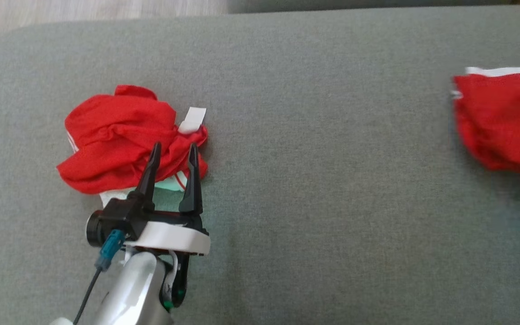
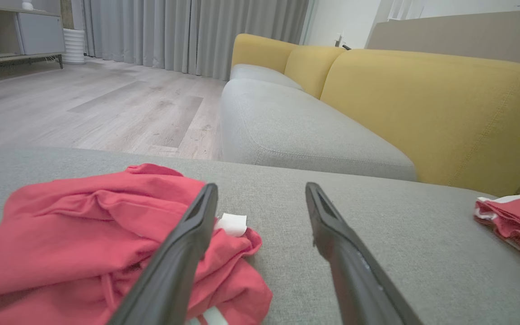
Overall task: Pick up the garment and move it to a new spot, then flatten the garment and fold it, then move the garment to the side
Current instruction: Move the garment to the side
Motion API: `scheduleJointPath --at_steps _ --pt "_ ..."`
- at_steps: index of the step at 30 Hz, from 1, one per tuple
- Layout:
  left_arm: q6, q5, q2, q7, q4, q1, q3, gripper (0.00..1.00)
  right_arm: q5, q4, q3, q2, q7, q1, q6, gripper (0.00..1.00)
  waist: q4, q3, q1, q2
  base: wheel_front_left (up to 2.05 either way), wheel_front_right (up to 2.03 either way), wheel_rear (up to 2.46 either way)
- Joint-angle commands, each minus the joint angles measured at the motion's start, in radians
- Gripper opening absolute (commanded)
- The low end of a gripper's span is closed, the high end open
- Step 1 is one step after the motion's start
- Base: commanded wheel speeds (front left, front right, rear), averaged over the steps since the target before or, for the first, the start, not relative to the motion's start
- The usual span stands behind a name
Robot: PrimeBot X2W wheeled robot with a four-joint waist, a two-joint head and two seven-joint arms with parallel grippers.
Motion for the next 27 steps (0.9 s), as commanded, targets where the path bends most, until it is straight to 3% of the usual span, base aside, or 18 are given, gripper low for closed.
scheduleJointPath --at_steps 1,5,8,15,16,17,27 --pt "-0.005 0.014 0.007 -0.005 -0.035 -0.031 0.036 1.00 0.007 -0.040 0.031 -0.083 -0.002 0.006 -0.001 0.00 0.008 0.019 0.0000 0.0000 0.00 0.00 0.00" --pt "-0.009 0.018 0.007 -0.005 -0.037 -0.043 0.043 1.00 -0.017 -0.063 0.041 -0.173 0.007 0.015 -0.001 0.00 0.016 0.044 0.0000 0.0000 0.00 0.00 0.00" --pt "-0.012 0.019 0.007 -0.005 -0.037 -0.049 0.043 1.00 -0.034 -0.066 0.032 -0.201 0.009 0.017 -0.001 0.00 0.022 0.055 0.0000 0.0000 0.00 0.00 0.00" --pt "-0.013 0.018 0.007 -0.005 -0.032 -0.068 0.042 1.00 -0.082 -0.065 -0.041 -0.211 0.019 0.013 -0.001 0.00 0.033 0.074 0.0000 0.0000 0.00 0.00 0.00" --pt "-0.013 0.018 0.007 -0.005 -0.031 -0.069 0.042 1.00 -0.090 -0.066 -0.056 -0.207 0.018 0.010 -0.001 0.32 0.034 0.074 0.0000 0.0000 0.00 0.00 0.00" --pt "-0.013 0.019 0.007 -0.005 -0.029 -0.069 0.043 1.00 -0.097 -0.068 -0.073 -0.201 0.016 0.006 -0.001 1.00 0.033 0.073 0.0000 0.0000 0.00 0.00 0.00" --pt "-0.013 0.019 0.007 -0.005 -0.018 -0.055 0.056 1.00 -0.149 -0.151 -0.218 -0.091 -0.049 -0.017 -0.001 1.00 0.010 -0.002 0.0000 0.0000 0.00 0.00 0.00"
